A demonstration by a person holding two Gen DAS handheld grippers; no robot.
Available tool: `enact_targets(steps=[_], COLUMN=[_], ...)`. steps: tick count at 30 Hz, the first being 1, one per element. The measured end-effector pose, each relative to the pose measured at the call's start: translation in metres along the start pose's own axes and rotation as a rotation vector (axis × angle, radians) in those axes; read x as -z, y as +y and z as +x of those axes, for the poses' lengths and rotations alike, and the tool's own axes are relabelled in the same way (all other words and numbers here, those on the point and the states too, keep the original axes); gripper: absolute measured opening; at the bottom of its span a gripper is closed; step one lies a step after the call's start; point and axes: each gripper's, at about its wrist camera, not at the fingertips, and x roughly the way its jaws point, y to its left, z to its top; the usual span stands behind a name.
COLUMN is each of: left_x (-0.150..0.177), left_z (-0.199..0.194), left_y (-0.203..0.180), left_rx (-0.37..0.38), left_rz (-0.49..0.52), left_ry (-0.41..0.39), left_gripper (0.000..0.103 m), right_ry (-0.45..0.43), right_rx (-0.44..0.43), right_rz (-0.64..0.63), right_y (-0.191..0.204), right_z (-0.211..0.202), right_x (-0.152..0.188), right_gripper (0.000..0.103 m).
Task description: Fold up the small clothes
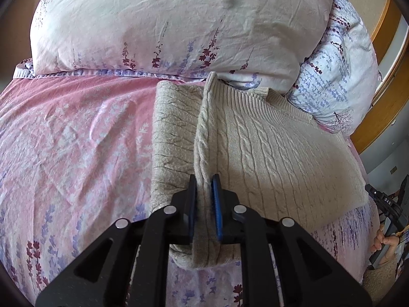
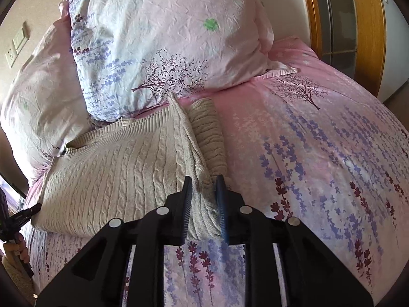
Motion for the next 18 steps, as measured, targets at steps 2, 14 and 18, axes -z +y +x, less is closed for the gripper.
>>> enact_targets(steps=[2, 14, 18], left_x=[0.0, -0.004, -0.004], left_z=[-0.001, -0.034, -0.038], left_y=[-0.001, -0.022, -0.049], left_rx=[-0.004, -0.168, -0.134], left_rz=[0.004, 0.073, 0.16], left_ry=[-0.001, -0.183, -0.226], left_gripper=[0.014, 0.057, 0.063], right_ry=[-0.017, -0.041, -0.155], right_rx=[0.025, 0.048, 0.071], right_rz=[0.001, -0.167, -0.167], right_y=[0.002, 0.047, 0.047], right_z=[-0.001, 0.005, -0.017], right_x=[0.001, 0.007, 0.003], right_gripper=[0.022, 0.04, 0.04])
